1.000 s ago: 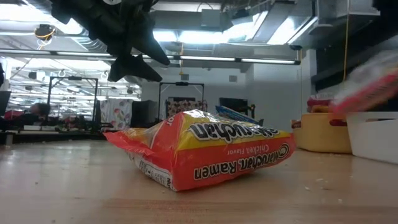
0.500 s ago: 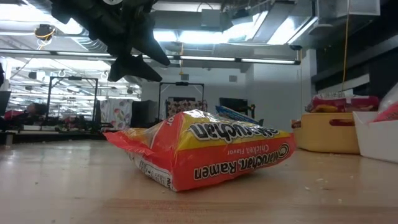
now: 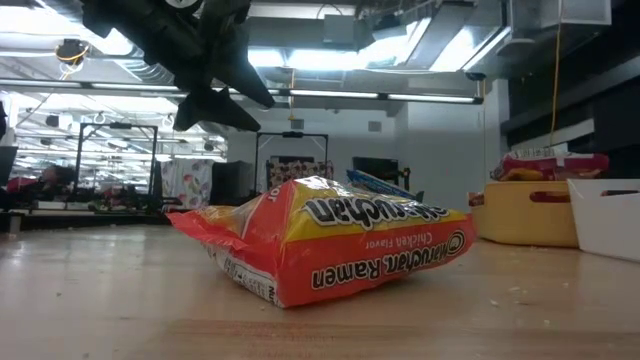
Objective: Sort Maruchan noodles
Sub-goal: Put the top orange noodle pack into the white bin, then put the orange noodle pack into the white bin
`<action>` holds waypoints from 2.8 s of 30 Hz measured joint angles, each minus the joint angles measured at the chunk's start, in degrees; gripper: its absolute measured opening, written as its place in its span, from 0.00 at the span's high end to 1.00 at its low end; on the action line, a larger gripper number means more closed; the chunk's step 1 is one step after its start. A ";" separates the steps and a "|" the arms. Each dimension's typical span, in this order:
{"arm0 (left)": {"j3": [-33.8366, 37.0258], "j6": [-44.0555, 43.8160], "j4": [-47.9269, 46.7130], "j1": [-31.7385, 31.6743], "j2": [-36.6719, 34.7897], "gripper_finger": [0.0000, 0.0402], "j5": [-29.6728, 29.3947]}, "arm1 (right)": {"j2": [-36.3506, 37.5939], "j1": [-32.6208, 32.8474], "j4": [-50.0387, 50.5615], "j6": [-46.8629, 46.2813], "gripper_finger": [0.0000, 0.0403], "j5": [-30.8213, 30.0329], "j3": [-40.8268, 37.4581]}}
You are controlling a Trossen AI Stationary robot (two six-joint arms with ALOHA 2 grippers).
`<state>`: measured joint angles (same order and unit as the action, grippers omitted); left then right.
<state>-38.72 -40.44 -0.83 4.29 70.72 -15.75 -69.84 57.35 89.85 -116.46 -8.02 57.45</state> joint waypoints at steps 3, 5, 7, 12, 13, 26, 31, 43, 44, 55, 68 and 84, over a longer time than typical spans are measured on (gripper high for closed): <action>0.00 -0.08 0.00 0.00 0.00 0.47 -0.04 | -1.45 -0.01 -0.27 -3.21 1.00 0.07 -1.29; 0.00 -0.11 0.01 0.00 0.00 0.47 0.05 | -2.65 -0.01 -0.63 -5.38 1.00 0.10 -1.84; 0.00 -0.12 0.01 0.00 0.00 0.47 0.06 | -3.83 -0.01 -1.74 -6.64 1.00 -0.31 -2.00; -0.02 -0.12 0.01 0.00 0.00 0.47 -0.14 | -6.33 -0.01 -4.17 -8.98 0.97 -4.38 -2.01; -0.02 -0.12 0.01 0.00 0.00 0.47 -0.22 | -6.71 -0.01 -4.34 -9.34 0.96 -4.45 -2.01; -0.02 0.01 0.03 0.00 0.00 0.47 -0.26 | -9.16 -0.01 -15.41 6.49 0.77 -4.37 -2.03; -0.02 0.06 0.04 0.00 0.00 0.47 -0.29 | -9.04 -0.01 -17.70 14.92 0.60 2.46 -1.17; -0.02 0.66 0.05 1.04 0.05 0.47 6.24 | -9.18 -0.38 -30.32 29.08 0.53 -19.16 1.93; -0.06 1.11 0.07 1.68 0.28 0.47 8.85 | -9.18 -0.93 -32.49 32.00 0.53 -20.86 1.93; -0.09 -3.43 0.61 18.13 5.74 0.47 13.49 | -12.24 -14.17 -51.86 69.47 0.50 -16.27 1.98; -0.07 -13.47 9.32 27.91 16.67 0.47 2.32 | -26.50 -26.84 -68.50 90.98 0.23 -1.80 1.97; -0.07 -14.77 19.97 24.85 29.24 0.47 1.78 | -36.99 -29.13 -77.58 95.97 0.21 -4.07 1.93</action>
<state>-38.79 -55.21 19.14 29.15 99.96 -13.97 -106.83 28.22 12.27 -20.49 -12.08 59.37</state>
